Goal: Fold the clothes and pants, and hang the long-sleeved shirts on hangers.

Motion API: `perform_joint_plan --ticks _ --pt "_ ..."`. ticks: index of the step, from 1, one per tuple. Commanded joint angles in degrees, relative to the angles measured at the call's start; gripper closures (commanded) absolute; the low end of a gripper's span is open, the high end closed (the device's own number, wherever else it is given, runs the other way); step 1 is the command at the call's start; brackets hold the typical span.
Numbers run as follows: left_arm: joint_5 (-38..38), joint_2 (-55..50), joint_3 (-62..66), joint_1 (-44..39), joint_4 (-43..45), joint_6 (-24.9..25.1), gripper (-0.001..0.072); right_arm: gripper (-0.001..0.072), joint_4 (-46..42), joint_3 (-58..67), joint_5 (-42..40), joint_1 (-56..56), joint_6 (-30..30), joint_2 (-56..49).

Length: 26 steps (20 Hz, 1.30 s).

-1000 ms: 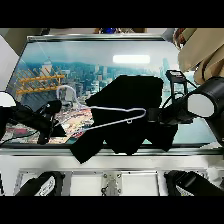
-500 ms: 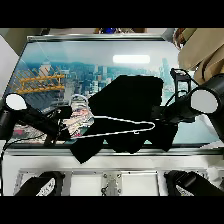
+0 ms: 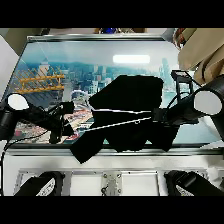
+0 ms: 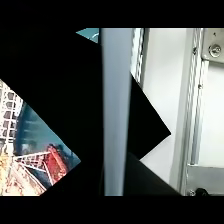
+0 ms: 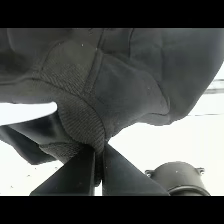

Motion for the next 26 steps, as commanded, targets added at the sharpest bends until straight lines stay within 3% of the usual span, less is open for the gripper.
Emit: perform_joint_plan --ticks 1,7,13,17,22,26 --pt "0.81 0.02 -0.02 -1.88 -0.04 -0.42 0.069 0.0685 -1.07 0.02 -0.76 -0.04 -0.17 0.44" --pt "1.97 -0.15 -0.02 -5.7 -0.07 -0.5 0.069 0.0685 -1.16 0.04 -5.66 -0.02 -0.13 0.44" --pt "3.19 -6.64 0.02 -5.64 -3.32 -0.37 0.069 0.0685 -0.7 0.02 -6.36 0.07 -1.03 1.44" --pt "4.0 -10.54 0.02 -5.35 -6.21 3.72 0.0691 0.0685 0.96 0.04 -9.22 0.07 -4.31 1.73" --pt "4.28 -12.11 0.02 -5.42 -6.21 5.79 0.0691 0.0686 4.33 0.04 -17.4 0.09 -6.23 1.7" --pt "4.48 -12.13 0.02 -5.42 -6.19 5.81 0.069 0.0686 12.09 0.02 -24.57 0.09 -9.27 0.66"
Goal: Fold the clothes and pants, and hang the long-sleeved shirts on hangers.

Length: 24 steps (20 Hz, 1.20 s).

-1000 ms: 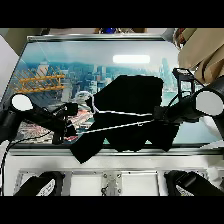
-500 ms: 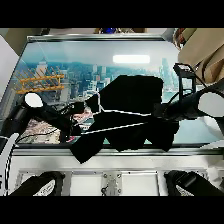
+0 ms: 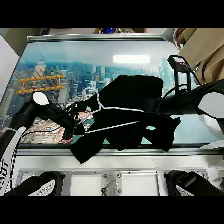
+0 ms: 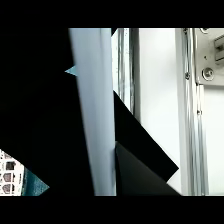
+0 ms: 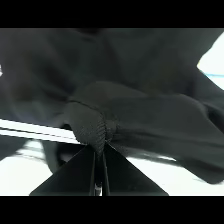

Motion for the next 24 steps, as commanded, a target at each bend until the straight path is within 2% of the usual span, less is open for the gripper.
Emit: perform_joint_plan --ticks 1,4,11,16,24 --pt "0.17 -0.26 0.02 -0.02 -0.15 0.61 0.069 0.0686 7.63 0.04 -7.61 0.2 -2.67 -1.05" --pt "0.37 -0.26 0.02 -0.02 -0.15 0.61 0.0691 0.0686 10.27 0.07 -12.13 3.28 -4.35 -2.67" --pt "0.59 -0.26 0.02 -0.02 -0.17 0.61 0.069 0.0686 10.56 0.87 -22.77 13.6 -4.44 -7.5" --pt "0.72 -0.26 0.02 -0.02 -0.13 0.59 0.069 0.0686 10.51 5.6 -23.8 16.15 -4.68 -12.39" --pt "0.59 -0.26 0.02 -0.02 -0.17 0.57 0.069 0.0684 10.43 5.92 -23.78 16.37 -4.72 -12.72"
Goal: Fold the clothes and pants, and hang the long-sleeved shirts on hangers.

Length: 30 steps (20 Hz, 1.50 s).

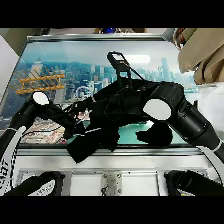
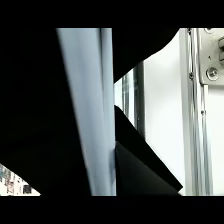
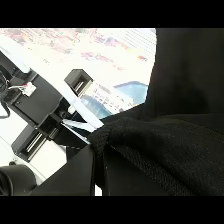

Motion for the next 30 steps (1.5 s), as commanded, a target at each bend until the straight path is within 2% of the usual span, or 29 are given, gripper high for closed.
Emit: perform_joint_plan --ticks 1,3,4,5,6,11,17,21,25,28,29,30 --pt "-0.09 -0.04 0.02 -0.04 0.02 -0.04 0.069 0.0678 0.22 0.2 -0.15 0.24 -0.42 -0.2" --pt "-0.11 -0.04 0.02 -0.04 0.0 -0.04 0.069 0.0671 0.5 0.2 -0.15 0.24 -0.42 -0.17" --pt "-0.11 -0.04 0.02 -0.04 0.02 -0.04 0.069 0.0558 0.66 0.2 -0.15 0.24 -0.42 -0.17" --pt "-0.11 -0.04 0.02 -0.04 0.0 -0.04 0.069 0.0362 0.63 0.2 -0.15 0.24 -0.46 -0.17" --pt "-0.11 -0.04 0.02 -0.04 0.02 -0.04 0.069 0.0305 0.68 0.2 -0.15 0.24 -1.49 -0.15" --pt "-0.11 -0.04 0.02 -0.04 0.02 -0.04 0.069 0.0305 2.12 0.39 3.74 0.13 -6.93 1.07" --pt "-0.11 -0.04 0.02 -0.04 0.02 -0.04 0.069 0.0305 3.02 2.01 6.05 0.26 -8.5 2.73" --pt "-0.09 -0.04 0.02 -0.04 0.02 -0.04 0.069 0.0306 2.99 4.92 8.74 0.22 -12.26 1.92" --pt "-0.11 -0.04 0.02 -0.04 0.02 -0.04 0.069 0.0306 2.97 5.68 10.29 -1.11 -19.32 3.65" --pt "-0.11 -0.04 0.02 -0.04 0.02 -0.04 0.069 0.0302 3.04 5.6 15.67 -5.09 -27.32 7.02" --pt "-0.11 -0.04 0.0 -0.04 0.02 -0.04 0.069 0.0258 3.04 5.46 17.94 -7.67 -28.83 8.44" --pt "-0.11 -0.04 0.02 -0.04 0.02 -0.04 0.069 0.0104 3.04 4.98 19.61 -10.62 -28.96 9.94"
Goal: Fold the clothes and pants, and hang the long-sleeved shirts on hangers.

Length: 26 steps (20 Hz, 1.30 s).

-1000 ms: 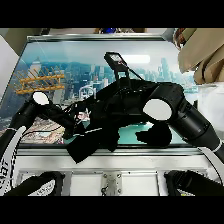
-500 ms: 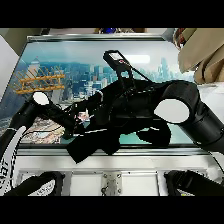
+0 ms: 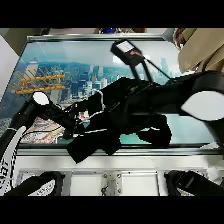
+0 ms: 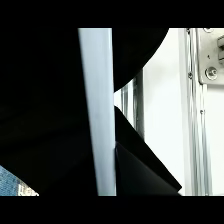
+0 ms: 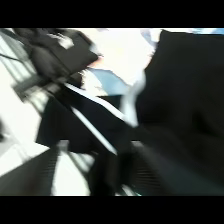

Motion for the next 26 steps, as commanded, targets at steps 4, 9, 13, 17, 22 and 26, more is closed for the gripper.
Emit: perform_joint_plan --ticks 4,9,13,17,22,26 --pt "-0.22 -0.02 0.02 0.0 0.0 0.0 0.069 0.0049 0.55 -7.19 8.35 -20.28 -8.59 11.04" --pt "-0.48 -0.02 0.02 0.0 0.0 0.0 0.069 0.0052 14.62 -16.15 6.78 -39.06 -13.0 14.14" --pt "-0.61 -0.02 0.02 0.0 0.0 -0.02 0.069 0.0053 15.1 -16.17 6.27 -42.88 -11.69 12.7" --pt "-0.59 -0.02 0.02 0.0 0.02 0.0 0.069 0.0053 16.44 -16.17 3.41 -43.98 -19.78 12.35" --pt "-0.63 -0.02 0.02 0.0 0.02 -0.02 0.069 0.0053 43.76 -19.74 13.99 -59.47 -44.83 8.46" --pt "-0.66 -0.02 0.0 0.0 0.02 -0.02 0.069 0.0052 54.73 -26.29 26.97 -68.91 -68.41 4.9"
